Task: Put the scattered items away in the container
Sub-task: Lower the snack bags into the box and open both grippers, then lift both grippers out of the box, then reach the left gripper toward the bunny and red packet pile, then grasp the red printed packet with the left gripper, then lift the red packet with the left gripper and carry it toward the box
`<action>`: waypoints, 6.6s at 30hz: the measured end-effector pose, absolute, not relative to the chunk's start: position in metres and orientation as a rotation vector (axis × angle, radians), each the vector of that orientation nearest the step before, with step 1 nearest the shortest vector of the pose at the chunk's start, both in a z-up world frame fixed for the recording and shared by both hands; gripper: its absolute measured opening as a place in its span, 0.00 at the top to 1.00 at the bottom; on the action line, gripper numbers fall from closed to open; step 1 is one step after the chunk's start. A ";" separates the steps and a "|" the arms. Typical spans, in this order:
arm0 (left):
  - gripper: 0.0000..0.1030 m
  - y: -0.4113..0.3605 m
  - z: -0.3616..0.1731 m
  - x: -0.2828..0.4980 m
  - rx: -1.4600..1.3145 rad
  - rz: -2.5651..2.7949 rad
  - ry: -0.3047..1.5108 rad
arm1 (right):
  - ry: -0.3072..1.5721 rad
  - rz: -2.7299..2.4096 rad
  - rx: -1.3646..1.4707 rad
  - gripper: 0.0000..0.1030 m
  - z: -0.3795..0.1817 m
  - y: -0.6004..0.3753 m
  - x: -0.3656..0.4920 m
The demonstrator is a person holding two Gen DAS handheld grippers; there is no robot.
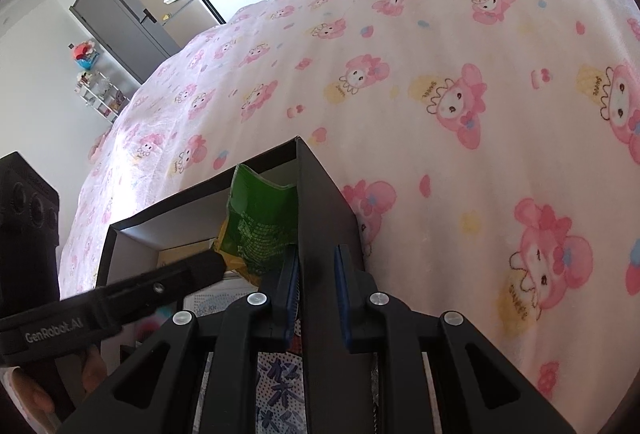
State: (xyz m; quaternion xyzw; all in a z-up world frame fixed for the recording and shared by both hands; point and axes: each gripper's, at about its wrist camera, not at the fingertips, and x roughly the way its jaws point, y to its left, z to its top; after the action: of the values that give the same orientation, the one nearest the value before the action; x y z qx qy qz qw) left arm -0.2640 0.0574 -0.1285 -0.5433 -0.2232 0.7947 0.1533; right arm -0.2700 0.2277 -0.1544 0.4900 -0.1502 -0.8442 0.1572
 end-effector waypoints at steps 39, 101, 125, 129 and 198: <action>0.44 0.025 0.007 -0.020 -1.152 2.568 -0.363 | -0.136 -2.643 1.145 0.53 -0.024 0.173 -0.053; 0.52 -0.255 -0.243 -0.023 -1.609 2.189 -1.286 | -0.155 -1.783 1.719 0.60 -0.217 -0.062 -0.102; 0.99 -0.183 -0.094 0.004 -1.258 2.361 -1.013 | -0.190 -1.909 1.436 0.60 -0.110 -0.020 -0.067; 0.97 -0.142 -0.069 0.013 -1.288 2.466 -0.862 | -0.198 -1.918 1.390 0.60 -0.091 0.012 -0.052; 0.57 0.004 -0.174 -0.031 -1.928 2.425 -0.352 | -0.540 -1.774 1.707 0.52 -0.235 0.157 -0.016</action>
State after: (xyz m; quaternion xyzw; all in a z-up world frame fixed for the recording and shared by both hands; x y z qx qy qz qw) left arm -0.0312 0.0039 -0.1737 -0.6183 -0.1128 0.7777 0.0119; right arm -0.0164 0.1572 -0.2349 0.6450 -0.2040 -0.6700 0.3056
